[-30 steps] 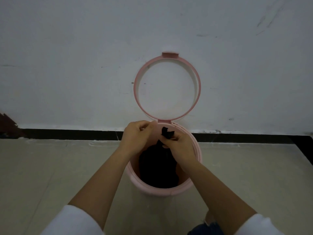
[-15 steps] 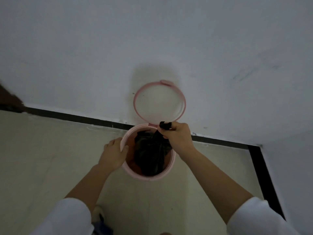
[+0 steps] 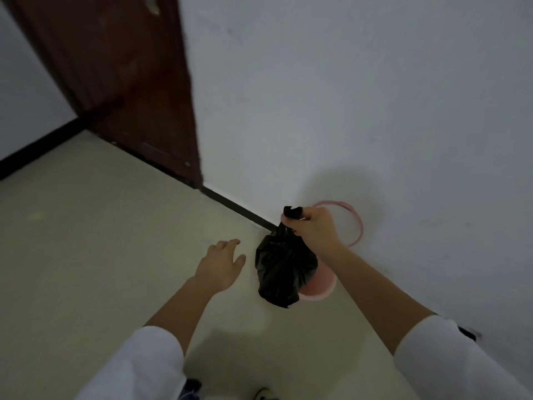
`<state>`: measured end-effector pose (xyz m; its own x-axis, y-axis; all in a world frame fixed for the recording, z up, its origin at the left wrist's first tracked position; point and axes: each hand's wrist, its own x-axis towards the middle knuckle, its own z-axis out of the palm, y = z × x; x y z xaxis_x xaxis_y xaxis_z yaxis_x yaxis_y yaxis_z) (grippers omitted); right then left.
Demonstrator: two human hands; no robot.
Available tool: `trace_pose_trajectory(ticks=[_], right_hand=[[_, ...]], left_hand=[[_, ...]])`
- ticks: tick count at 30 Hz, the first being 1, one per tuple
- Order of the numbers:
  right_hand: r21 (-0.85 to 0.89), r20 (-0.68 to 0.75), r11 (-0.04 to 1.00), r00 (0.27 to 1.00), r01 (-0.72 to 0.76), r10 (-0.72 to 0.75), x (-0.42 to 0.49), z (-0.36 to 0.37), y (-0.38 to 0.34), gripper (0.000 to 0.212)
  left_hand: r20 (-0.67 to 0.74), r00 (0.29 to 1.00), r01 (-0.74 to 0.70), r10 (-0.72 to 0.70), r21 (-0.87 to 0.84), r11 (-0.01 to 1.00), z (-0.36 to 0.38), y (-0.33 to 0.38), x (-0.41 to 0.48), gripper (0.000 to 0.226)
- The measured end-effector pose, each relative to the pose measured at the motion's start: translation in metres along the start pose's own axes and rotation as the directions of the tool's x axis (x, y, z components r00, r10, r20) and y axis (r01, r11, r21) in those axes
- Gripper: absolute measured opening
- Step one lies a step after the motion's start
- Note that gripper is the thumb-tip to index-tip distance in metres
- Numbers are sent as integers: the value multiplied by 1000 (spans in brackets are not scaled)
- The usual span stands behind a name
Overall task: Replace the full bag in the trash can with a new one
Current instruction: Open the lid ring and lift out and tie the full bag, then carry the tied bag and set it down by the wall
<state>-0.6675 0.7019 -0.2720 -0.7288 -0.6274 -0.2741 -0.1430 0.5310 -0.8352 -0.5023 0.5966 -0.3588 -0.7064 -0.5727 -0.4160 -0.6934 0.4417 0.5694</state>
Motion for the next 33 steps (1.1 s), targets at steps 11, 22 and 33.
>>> trace_pose_trajectory(ticks=[11, 22, 33], right_hand=[[-43, 405, 991, 909, 125, -97, -37, 264, -166, 17], [59, 626, 962, 741, 266, -243, -55, 557, -352, 19], [50, 739, 922, 607, 383, -292, -6, 836, -500, 17]], left_hand=[[-192, 954, 249, -231, 74, 966, -201, -243, -124, 52], [-383, 781, 502, -493, -84, 861, -364, -464, -197, 54], [-421, 663, 618, -618, -158, 770, -538, -677, -164, 54]])
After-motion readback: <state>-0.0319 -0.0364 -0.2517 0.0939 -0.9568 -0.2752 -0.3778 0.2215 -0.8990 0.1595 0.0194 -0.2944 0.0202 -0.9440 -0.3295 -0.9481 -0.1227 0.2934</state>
